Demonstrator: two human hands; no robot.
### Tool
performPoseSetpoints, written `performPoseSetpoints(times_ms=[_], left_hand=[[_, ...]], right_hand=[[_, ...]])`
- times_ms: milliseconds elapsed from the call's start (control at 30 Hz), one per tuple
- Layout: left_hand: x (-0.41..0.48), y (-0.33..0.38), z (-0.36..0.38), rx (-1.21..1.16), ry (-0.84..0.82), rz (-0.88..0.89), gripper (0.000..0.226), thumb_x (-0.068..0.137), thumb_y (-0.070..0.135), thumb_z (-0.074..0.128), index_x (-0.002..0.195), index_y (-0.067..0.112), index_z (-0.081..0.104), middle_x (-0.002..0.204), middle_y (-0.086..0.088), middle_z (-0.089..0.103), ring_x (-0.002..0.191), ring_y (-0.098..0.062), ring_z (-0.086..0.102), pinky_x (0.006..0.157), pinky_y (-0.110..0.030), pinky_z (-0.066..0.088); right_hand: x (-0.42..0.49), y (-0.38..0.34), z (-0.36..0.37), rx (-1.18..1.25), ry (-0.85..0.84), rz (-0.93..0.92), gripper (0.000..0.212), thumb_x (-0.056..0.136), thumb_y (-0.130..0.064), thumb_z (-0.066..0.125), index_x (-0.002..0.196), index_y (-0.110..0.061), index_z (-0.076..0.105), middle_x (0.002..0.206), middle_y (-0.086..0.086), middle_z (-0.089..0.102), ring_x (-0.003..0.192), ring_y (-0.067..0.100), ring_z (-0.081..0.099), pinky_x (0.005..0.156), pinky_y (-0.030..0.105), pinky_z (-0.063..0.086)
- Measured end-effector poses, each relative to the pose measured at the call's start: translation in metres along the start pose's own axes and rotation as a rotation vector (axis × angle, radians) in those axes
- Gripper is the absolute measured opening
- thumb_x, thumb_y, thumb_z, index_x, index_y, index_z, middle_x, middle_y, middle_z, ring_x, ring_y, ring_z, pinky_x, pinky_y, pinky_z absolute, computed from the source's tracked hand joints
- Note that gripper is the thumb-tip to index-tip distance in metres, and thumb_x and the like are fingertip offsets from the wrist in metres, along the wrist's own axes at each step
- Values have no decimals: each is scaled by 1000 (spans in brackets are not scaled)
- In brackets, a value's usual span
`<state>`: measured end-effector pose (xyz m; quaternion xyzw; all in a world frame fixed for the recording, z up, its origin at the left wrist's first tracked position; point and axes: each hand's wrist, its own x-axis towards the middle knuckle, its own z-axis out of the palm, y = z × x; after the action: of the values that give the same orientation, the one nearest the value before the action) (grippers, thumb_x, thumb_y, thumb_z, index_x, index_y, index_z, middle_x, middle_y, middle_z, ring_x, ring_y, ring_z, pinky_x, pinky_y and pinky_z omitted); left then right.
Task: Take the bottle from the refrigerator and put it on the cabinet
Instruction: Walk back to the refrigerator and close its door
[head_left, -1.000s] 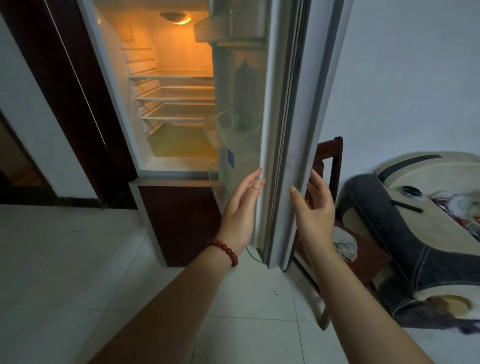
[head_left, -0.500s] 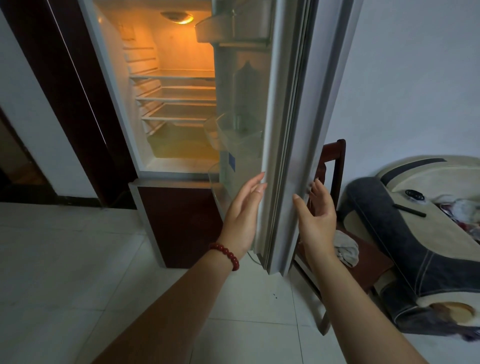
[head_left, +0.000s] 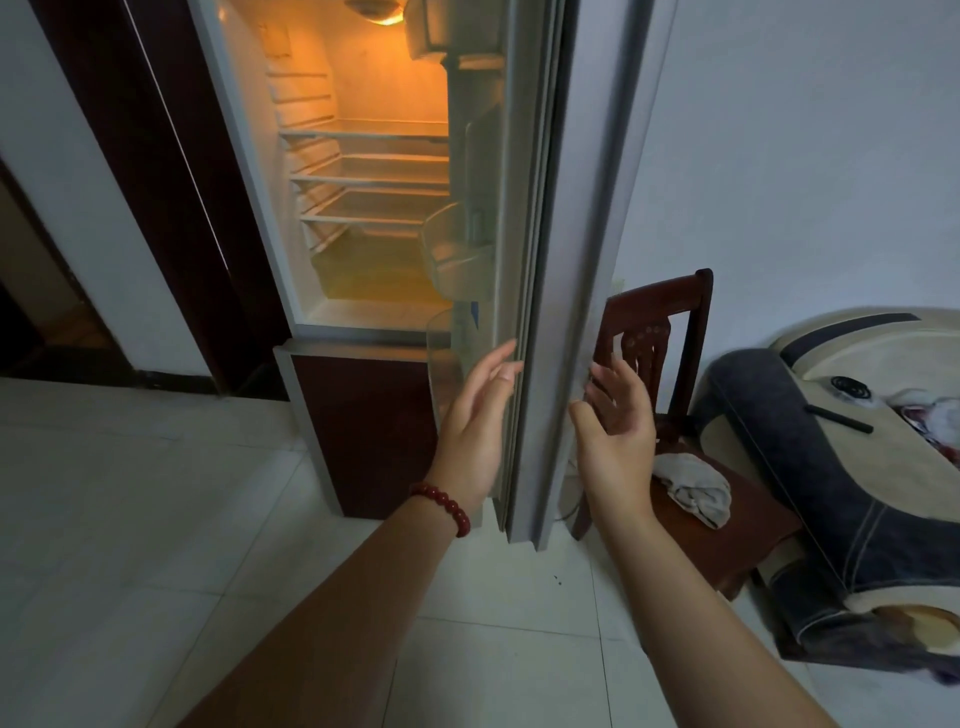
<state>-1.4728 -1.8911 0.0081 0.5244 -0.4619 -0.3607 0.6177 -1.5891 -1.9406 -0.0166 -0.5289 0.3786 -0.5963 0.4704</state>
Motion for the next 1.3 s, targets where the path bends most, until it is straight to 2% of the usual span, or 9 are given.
performPoseSetpoints(times_ms=[167,333,500,600,700,833,967,1133,1300], left_hand=[[-2,-3,-27,-9,55,22,34,96,36,34,127,35,48,119,18,56,101,17,51,69,3,37],[-3,-7,-63,17,113,15,31,96,39,33,122,45,48,121,21,55,112,9,48,76,-11,36],[1,-8,-113,32,156,14,32,95,40,34,123,42,48,121,19,57,109,10,51,69,2,38],[8,-9,-148,24,193,16,28,96,37,33,120,42,48,116,19,57,101,14,54,66,3,38],[18,-11,-182,26,218,17,29,96,38,33,122,40,46,115,18,56,96,15,55,63,2,39],[36,-10,-231,52,248,40,39,89,44,34,126,36,45,115,18,56,95,14,56,63,1,41],[54,-7,-281,90,275,33,32,94,41,33,123,40,45,117,18,55,96,15,54,64,1,40],[72,-3,-336,117,289,50,39,84,50,31,120,42,44,109,26,55,94,18,53,63,3,38],[97,-7,-375,104,305,15,39,82,51,30,117,47,44,120,19,54,112,2,49,75,-11,36]], right_hand=[[-16,6,28,57,-74,19,52,88,4,52,134,-19,45,128,0,56,120,12,54,102,34,45],[-26,16,69,79,-130,36,52,87,9,48,127,-25,49,125,-1,58,118,13,55,103,45,44],[-30,25,118,127,-164,66,51,86,10,47,118,-30,54,120,-2,60,114,17,57,102,49,44],[-31,30,152,142,-185,78,51,86,10,47,117,-29,55,119,-2,61,114,16,58,102,48,45],[-31,36,189,161,-216,80,48,86,11,47,122,-21,54,121,3,61,115,19,59,101,49,46],[-29,46,239,194,-261,101,50,86,11,46,123,-21,53,125,7,59,117,19,58,100,51,46],[-25,53,289,206,-285,102,51,84,7,48,121,-29,55,125,0,60,116,14,58,101,48,46],[-14,57,355,218,-314,74,52,85,11,45,126,-20,51,129,2,57,118,15,57,101,46,46],[0,61,403,221,-316,65,51,85,11,45,125,-20,51,130,3,56,114,9,58,99,35,48]])
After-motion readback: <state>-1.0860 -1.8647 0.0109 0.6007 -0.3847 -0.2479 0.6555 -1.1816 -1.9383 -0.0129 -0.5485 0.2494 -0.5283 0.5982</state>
